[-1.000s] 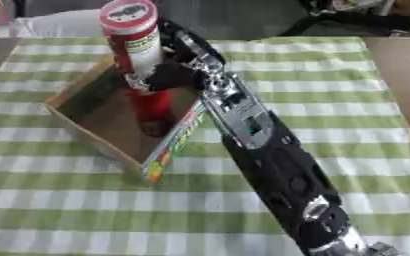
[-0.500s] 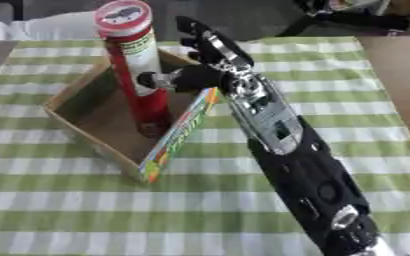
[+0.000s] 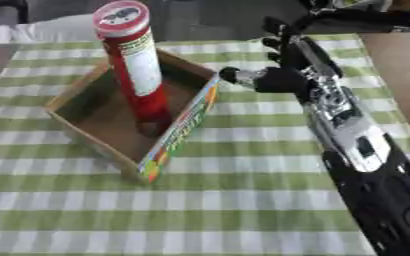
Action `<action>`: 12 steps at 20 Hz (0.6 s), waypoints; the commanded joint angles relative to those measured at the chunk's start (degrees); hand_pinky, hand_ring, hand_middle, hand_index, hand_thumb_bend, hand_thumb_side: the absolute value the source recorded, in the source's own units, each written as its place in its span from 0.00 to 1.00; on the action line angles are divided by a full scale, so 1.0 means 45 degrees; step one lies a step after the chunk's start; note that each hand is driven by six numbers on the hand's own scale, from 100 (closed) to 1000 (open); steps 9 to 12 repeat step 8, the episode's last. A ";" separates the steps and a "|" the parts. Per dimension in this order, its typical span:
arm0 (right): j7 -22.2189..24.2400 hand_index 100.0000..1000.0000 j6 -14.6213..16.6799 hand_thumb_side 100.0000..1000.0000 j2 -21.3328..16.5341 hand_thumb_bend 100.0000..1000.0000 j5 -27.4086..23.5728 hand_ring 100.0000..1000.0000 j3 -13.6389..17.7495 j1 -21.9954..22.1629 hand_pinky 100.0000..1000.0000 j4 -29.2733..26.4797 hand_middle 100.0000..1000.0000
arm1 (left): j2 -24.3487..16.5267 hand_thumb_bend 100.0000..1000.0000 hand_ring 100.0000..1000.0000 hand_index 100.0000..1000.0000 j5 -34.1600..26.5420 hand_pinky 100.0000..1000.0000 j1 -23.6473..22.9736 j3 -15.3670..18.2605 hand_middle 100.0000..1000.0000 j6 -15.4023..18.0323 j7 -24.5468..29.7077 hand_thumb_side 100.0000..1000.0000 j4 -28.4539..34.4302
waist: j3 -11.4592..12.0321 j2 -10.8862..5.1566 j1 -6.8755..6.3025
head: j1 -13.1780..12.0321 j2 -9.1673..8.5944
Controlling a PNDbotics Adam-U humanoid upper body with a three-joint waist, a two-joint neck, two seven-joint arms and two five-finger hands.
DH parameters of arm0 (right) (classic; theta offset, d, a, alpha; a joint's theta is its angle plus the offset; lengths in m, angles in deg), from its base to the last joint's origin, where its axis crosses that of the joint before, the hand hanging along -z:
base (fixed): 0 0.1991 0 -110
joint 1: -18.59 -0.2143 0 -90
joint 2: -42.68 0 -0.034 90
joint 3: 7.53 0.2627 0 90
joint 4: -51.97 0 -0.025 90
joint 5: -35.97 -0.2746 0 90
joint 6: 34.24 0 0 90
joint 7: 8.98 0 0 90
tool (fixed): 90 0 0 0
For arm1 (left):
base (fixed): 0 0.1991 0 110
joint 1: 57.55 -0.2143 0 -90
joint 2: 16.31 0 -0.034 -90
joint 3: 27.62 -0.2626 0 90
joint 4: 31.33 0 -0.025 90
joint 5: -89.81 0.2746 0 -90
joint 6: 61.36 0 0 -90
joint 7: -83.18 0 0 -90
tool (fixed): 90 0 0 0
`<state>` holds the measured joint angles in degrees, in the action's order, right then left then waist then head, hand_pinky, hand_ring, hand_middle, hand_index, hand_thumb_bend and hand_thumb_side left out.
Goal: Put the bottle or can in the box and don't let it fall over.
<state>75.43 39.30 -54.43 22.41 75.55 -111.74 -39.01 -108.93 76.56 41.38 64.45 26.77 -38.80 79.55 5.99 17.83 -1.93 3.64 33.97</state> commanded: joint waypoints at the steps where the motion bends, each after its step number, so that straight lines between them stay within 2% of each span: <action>1: -0.0467 0.99 0.0052 0.00 -0.0817 0.64 -0.0351 1.00 0.0442 0.0126 1.00 -0.0665 1.00 | -0.0357 0.32 0.74 0.78 0.0068 0.68 0.0012 0.0162 0.73 0.0000 -0.0021 0.29 0.0182 | -0.0024 -0.0403 -0.0023 | -0.0060 -0.0015; 8: -0.0766 1.00 0.0171 0.00 -0.1585 0.64 -0.0542 1.00 0.0938 0.1008 1.00 -0.1081 1.00 | -0.0386 0.32 0.74 0.78 0.0085 0.68 0.0015 0.0163 0.73 -0.0013 -0.0026 0.29 0.0184 | -0.0092 -0.0435 -0.0023 | -0.0149 -0.0019; 12: -0.0766 1.00 0.0171 0.00 -0.1585 0.64 -0.0542 1.00 0.0938 0.1008 1.00 -0.1081 1.00 | -0.0386 0.32 0.74 0.78 0.0085 0.68 0.0015 0.0163 0.73 -0.0013 -0.0026 0.29 0.0184 | -0.0092 -0.0435 -0.0023 | -0.0149 -0.0019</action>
